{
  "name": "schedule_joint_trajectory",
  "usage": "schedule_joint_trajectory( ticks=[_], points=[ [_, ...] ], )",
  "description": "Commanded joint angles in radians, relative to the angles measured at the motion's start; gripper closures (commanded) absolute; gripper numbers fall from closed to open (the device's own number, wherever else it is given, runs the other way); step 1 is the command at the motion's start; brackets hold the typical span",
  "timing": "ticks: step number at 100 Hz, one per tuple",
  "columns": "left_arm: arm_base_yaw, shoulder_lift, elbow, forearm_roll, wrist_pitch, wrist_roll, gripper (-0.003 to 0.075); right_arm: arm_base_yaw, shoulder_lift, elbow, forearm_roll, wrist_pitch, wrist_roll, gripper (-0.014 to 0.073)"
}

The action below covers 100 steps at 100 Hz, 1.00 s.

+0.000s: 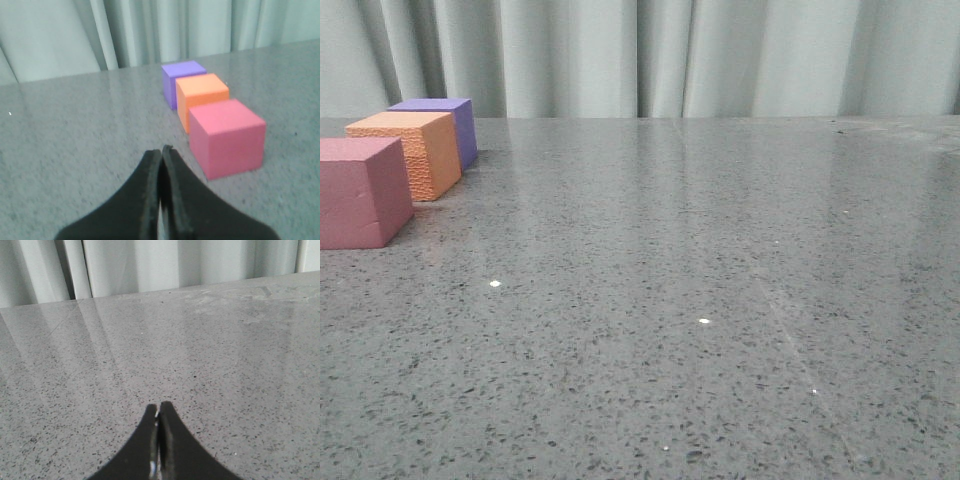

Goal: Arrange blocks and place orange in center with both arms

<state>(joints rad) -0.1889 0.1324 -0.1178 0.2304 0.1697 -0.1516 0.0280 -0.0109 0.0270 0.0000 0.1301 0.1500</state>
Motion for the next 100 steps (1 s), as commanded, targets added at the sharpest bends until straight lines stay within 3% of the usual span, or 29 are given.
schedule_joint_trajectory(
  ticks=[1, 24, 61, 100],
  points=[
    [0.001, -0.057, 0.029, -0.041, -0.088, 0.024, 0.0739, -0.006, -0.020, -0.013, 0.000, -0.091, -0.010, 0.0661],
    [0.014, -0.171, 0.114, -0.055, -0.084, 0.024, 0.0739, -0.006, -0.020, -0.013, 0.000, -0.091, -0.010, 0.0661],
    [0.164, -0.169, 0.167, -0.074, -0.150, 0.024, 0.0739, -0.006, -0.020, -0.013, 0.000, -0.091, -0.010, 0.0661],
    [0.171, -0.169, 0.167, -0.068, -0.170, 0.024, 0.0739, -0.006, -0.020, -0.013, 0.000, -0.091, -0.010, 0.0661]
  ],
)
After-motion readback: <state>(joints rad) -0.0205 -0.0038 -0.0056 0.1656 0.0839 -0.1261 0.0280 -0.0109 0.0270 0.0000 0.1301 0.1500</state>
